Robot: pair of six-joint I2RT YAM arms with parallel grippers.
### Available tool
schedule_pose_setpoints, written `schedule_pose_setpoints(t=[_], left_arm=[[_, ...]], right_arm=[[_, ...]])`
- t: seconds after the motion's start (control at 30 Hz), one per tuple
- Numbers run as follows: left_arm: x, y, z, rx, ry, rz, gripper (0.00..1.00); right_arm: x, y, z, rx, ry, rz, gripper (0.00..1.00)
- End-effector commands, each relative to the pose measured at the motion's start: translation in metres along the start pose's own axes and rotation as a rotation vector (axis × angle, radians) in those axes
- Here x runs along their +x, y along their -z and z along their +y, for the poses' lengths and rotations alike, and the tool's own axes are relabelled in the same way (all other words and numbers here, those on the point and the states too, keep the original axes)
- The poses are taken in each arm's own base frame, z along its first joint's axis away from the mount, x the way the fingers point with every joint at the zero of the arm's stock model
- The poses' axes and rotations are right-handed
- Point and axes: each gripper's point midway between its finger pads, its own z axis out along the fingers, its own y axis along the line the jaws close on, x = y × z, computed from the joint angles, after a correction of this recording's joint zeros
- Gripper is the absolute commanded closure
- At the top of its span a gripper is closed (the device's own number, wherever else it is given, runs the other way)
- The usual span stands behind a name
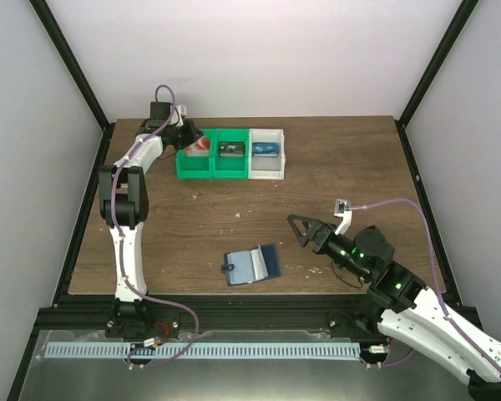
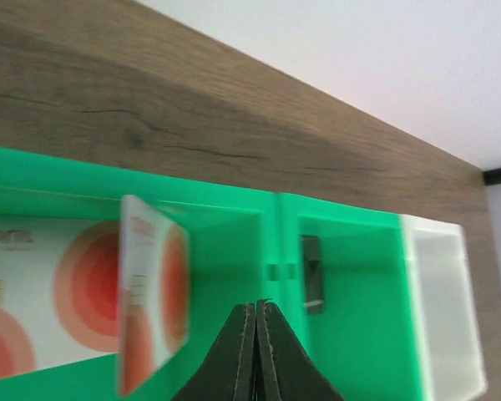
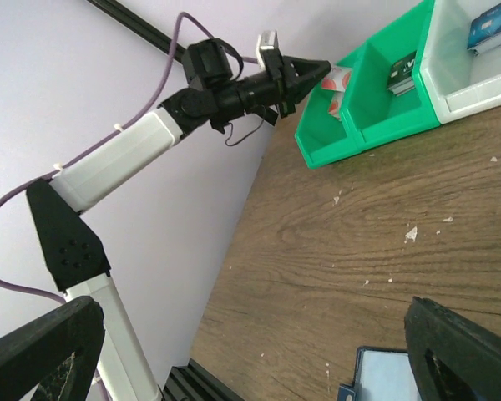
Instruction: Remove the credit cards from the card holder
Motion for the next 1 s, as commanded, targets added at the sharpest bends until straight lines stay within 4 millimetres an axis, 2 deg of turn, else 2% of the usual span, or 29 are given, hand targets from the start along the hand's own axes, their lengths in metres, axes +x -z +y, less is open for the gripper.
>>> schedule_pose_setpoints(t=[0.0, 0.2, 0.53, 0.7, 0.83, 0.97], left_arm=[[-0.005, -0.006, 0.032, -0.118, -0.021, -0.021, 0.97], [-0.008, -0.009, 0.046, -0.159, -0.021, -0.013, 0.97], [-0.013, -0.003, 0.037, -0.138, -0.009, -0.023, 0.96], [-0.009, 0.014, 0.013, -0.083, 0.004, -0.003, 0.81], [0.007, 0.046, -0.011, -0.047, -0.011, 0.008, 0.63], [0.027, 0.081, -0.022, -0.064, -0.042, 0.006, 0.43]], right_arm=[[-0.019, 0.006, 0.016, -0.013, 0.028, -0.053, 0.0], [-0.021, 0.005, 0.018, -0.014, 0.029, -0.056, 0.0], [-0.014, 0.006, 0.011, -0.007, 0.01, -0.036, 0.0], [-0.004, 0.003, 0.001, 0.029, 0.022, 0.003, 0.0], [0.006, 0.002, -0.004, 0.06, 0.017, 0.063, 0.0], [0.014, 0.002, -0.003, 0.066, 0.022, 0.118, 0.0]])
